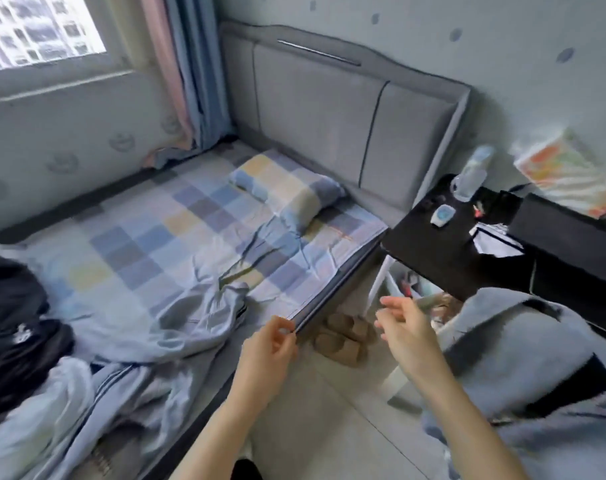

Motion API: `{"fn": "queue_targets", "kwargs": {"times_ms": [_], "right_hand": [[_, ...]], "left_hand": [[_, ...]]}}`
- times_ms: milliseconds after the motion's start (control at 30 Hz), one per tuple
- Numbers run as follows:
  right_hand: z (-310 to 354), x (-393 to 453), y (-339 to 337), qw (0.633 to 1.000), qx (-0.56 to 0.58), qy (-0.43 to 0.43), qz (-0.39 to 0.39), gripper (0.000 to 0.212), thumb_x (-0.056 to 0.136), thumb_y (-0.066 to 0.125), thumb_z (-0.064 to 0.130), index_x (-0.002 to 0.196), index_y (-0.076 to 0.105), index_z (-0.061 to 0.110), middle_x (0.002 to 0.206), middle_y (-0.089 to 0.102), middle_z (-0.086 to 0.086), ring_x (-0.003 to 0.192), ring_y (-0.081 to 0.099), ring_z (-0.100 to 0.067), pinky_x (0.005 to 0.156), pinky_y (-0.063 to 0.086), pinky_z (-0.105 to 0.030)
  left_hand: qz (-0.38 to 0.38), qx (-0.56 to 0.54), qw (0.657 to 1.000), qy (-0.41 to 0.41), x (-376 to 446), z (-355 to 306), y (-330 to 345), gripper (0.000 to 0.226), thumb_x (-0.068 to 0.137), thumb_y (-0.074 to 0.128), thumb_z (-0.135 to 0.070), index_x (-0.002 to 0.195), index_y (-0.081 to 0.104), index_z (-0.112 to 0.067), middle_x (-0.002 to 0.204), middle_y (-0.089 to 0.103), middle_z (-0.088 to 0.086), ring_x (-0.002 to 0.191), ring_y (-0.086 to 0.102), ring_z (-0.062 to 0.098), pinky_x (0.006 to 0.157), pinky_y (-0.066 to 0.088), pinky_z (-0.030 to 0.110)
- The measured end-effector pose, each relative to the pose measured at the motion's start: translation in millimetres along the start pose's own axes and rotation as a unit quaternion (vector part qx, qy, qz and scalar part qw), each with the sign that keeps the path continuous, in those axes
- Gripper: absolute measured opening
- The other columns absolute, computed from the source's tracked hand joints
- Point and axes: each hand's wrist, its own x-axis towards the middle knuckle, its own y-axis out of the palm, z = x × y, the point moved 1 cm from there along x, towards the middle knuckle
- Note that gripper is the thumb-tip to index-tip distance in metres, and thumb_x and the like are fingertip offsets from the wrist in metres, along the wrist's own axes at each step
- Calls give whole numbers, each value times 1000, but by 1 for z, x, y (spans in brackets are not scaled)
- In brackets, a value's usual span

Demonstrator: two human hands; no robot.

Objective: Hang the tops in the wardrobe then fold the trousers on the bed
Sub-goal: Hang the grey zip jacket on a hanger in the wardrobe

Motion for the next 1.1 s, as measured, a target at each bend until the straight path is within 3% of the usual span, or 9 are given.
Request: {"fn": "queue_targets", "kwargs": {"times_ms": [200,367,500,700,833,967,1100], "right_hand": [[17,27,153,991,-47,10,124,16,92,55,15,107,58,18,93,65,-3,91,62,-22,87,51,-42],[10,54,266,978,-89,65,177,11,93,54,15,103,55,19,92,64,-3,88,60,-21,82,48,-34],[-12,88,342,965,-86,139,203,12,93,53,15,104,57,15,98,63,-5,93,62,-21,87,50,-38],[-58,169,416,945,-22,268,184,11,98,49,18,90,57,15,83,61,-5,73,59,-17,67,49,-30],[-96,247,464,927,-7,329,180,12,97,50,18,91,57,10,83,59,-8,70,58,-20,65,49,-31],[-130,333,515,912,18,364,188,16,97,49,19,102,55,5,85,59,-11,77,59,-25,74,50,-36],[-168,404,557,892,30,408,190,31,100,43,27,114,51,0,99,61,-17,85,60,-28,76,51,-37]], "left_hand": [[-87,-4,987,-134,9,109,-94,16,90,61,-21,90,59,-37,71,70,-16,68,64,-2,64,47,21],[-81,-12,969,-232,48,193,-152,11,91,60,-22,100,61,-28,86,70,-3,82,65,9,70,49,27],[-66,-4,961,-270,107,248,-181,11,91,57,-19,100,62,-23,92,68,-3,87,64,12,79,53,34],[13,68,956,-286,218,319,-181,17,89,54,-15,105,60,-15,95,63,-3,92,62,19,76,46,29],[48,111,947,-299,309,368,-170,22,91,55,-20,112,58,-13,103,62,-1,99,60,21,77,42,27],[48,139,942,-303,394,413,-151,31,89,58,-24,118,60,-11,115,62,5,101,59,22,78,40,26],[60,175,934,-306,463,449,-127,43,89,59,-30,127,54,-10,132,53,12,119,52,29,96,44,36]]}}
